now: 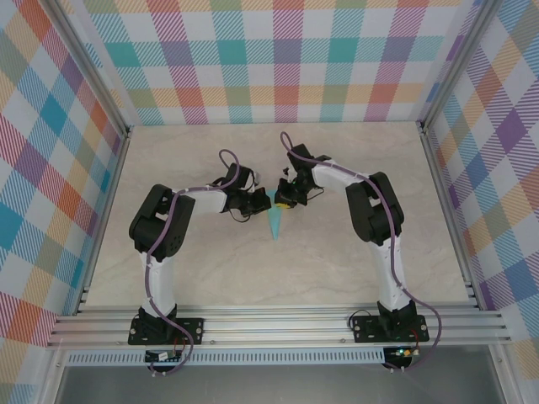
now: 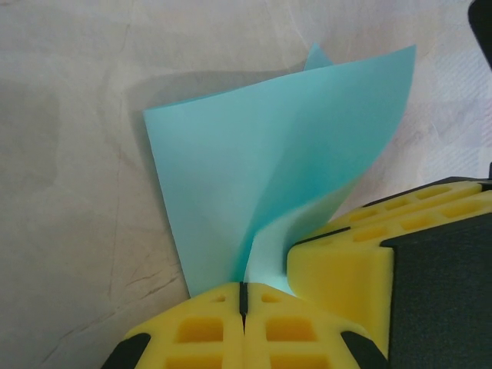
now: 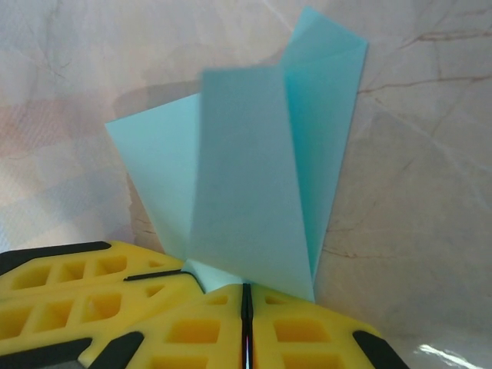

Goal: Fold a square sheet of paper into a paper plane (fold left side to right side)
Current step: Fold the wing for the fifth time at the center of the table.

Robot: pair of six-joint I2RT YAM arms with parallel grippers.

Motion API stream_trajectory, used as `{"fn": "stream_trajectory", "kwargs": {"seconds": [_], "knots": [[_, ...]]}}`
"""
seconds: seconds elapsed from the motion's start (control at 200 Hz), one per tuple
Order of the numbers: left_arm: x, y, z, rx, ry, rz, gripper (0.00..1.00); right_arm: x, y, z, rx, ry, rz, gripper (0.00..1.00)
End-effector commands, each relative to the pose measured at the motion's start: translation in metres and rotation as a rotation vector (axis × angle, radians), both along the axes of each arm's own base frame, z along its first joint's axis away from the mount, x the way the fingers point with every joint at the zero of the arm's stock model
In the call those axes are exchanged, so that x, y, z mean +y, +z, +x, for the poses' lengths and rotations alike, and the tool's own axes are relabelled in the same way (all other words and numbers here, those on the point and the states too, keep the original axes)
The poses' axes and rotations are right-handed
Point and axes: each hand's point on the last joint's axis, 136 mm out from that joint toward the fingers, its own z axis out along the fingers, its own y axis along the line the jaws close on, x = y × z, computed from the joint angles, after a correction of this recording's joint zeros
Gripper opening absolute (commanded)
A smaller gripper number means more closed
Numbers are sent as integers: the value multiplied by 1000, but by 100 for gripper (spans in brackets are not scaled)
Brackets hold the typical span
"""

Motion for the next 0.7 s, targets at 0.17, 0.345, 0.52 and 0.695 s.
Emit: {"fn": "stream_trajectory", "kwargs": {"seconds": [0.17,0.345,0.52,0.695], "knots": [[28,11,-14,-7,22,135,14,-13,-29,-18,74,16,-55,8],[33,46,-28,-71,0,105,26,-13,-31,-20,79,21,-32,8],[2,69,-51,-94,-113,-115,22,-11,-27,-19,70,32,-22,8],[-33,64,-65,-60,-213,-199,19,-10,-25,-19,71,34,-16,8]]}}
